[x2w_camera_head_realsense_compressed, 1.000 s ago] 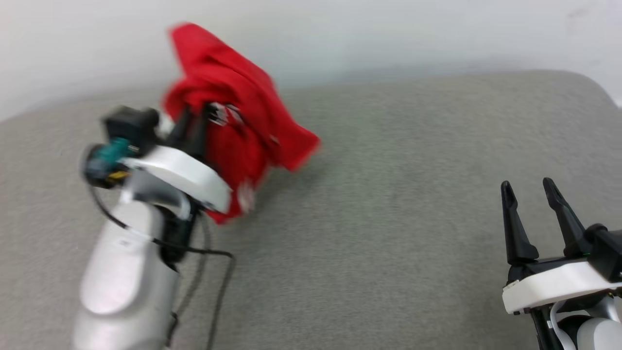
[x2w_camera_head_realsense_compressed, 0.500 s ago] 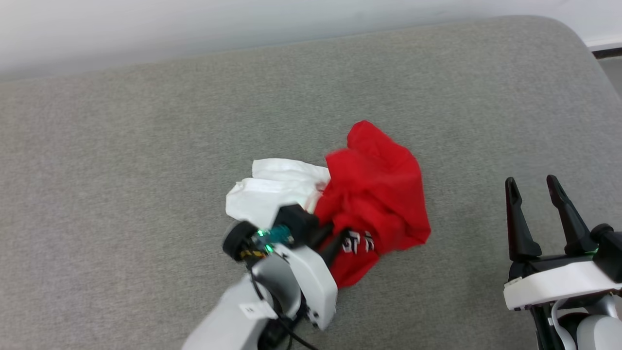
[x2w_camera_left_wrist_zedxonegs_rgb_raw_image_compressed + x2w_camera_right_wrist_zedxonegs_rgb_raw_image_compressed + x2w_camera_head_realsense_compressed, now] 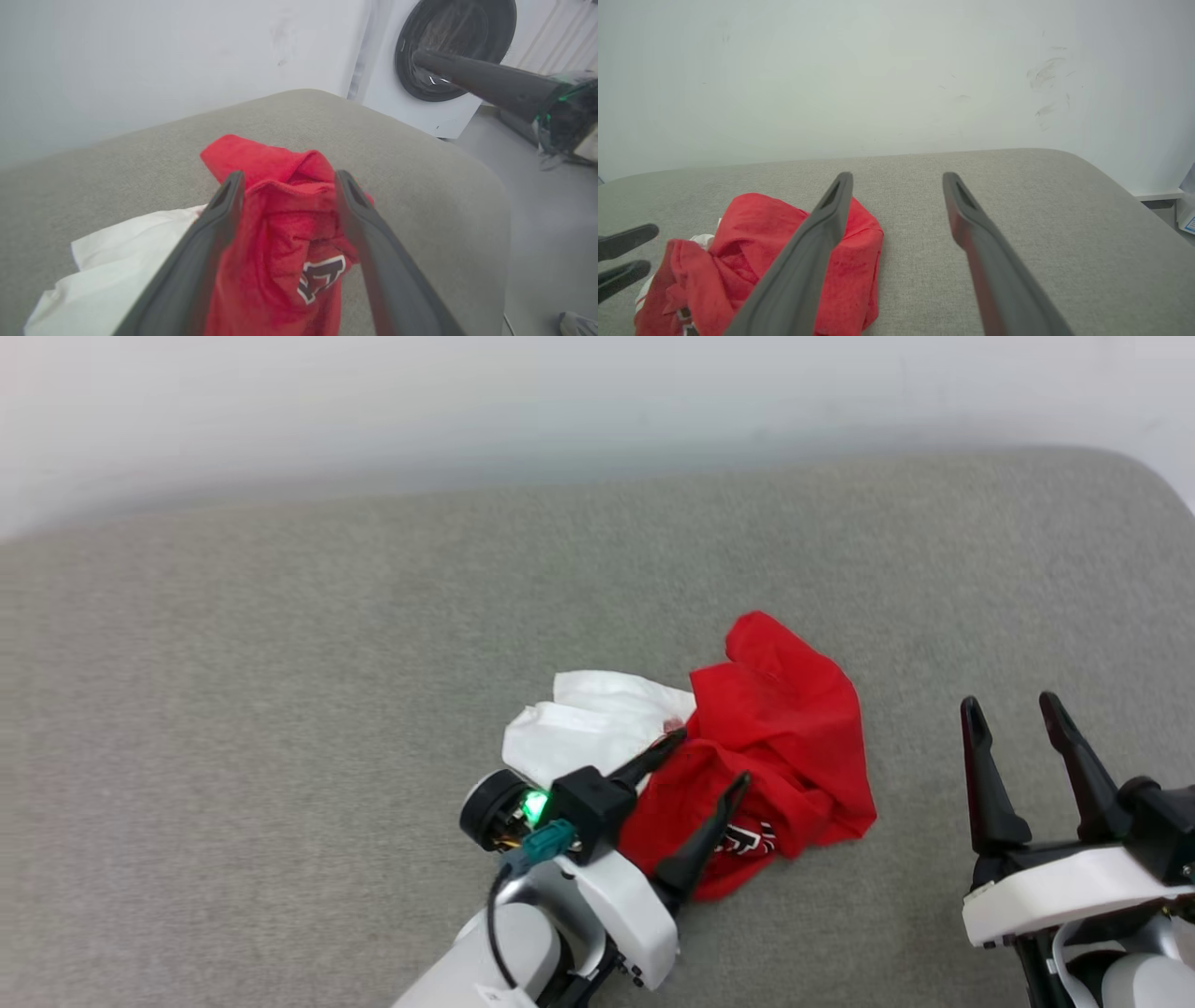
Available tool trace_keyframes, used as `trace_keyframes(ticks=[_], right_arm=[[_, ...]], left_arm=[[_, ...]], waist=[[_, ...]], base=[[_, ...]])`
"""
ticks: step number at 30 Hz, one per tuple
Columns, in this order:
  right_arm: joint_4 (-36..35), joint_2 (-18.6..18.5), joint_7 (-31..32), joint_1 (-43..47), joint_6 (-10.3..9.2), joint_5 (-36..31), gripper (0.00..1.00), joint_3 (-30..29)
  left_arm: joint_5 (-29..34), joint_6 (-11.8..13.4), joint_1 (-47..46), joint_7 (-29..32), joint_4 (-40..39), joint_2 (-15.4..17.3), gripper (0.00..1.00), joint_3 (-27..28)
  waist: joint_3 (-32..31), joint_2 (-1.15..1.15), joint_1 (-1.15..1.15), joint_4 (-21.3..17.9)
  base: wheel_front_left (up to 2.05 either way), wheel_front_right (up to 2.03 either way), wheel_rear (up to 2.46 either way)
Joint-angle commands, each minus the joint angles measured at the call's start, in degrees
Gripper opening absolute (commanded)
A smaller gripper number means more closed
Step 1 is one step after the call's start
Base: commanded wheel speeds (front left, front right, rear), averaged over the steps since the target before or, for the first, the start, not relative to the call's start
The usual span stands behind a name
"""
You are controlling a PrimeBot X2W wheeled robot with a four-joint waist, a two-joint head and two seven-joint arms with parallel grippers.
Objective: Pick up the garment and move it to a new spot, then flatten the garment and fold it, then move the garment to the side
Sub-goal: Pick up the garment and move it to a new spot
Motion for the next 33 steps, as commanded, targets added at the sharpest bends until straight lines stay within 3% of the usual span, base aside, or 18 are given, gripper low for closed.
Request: trace_keyframes(ticks=[1,16,22,33], right_arm=[[-0.09,0.05,0.33,1.01,-0.02,-0.03,1.00,-0.22],[-2.18,0.05,3.60,6.20,-0.02,-0.95,1.00,-0.66],[-2.16,0.05,4.22,7.58,-0.02,-0.74,1.00,-0.86],[-2.54,0.05,5.22,9.16,-0.02,-1.16,1.00,-1.24]], left_arm=[[-0.19,0.85,1.13,-1.32,-0.30,-0.02,1.00,0.81],[-1.79,11.31,6.96,-5.47,-2.39,4.66,1.00,13.39],[-2.34,14.31,11.49,-5.76,-3.50,6.74,1.00,18.78],[-1.57,14.29,16.36,-5.74,-5.18,9.05,1.00,21.54]], waist=[[-2.40,0.00,0.00,1.71],[-8.07,0.00,0.00,5.63],[-9.32,0.00,0.00,5.73],[-10.33,0.00,0.00,5.13]], base=[[0.00,0.00,0.00],[0.00,0.00,0.00],[0.00,0.00,0.00],[0.00,0.00,0.00]])
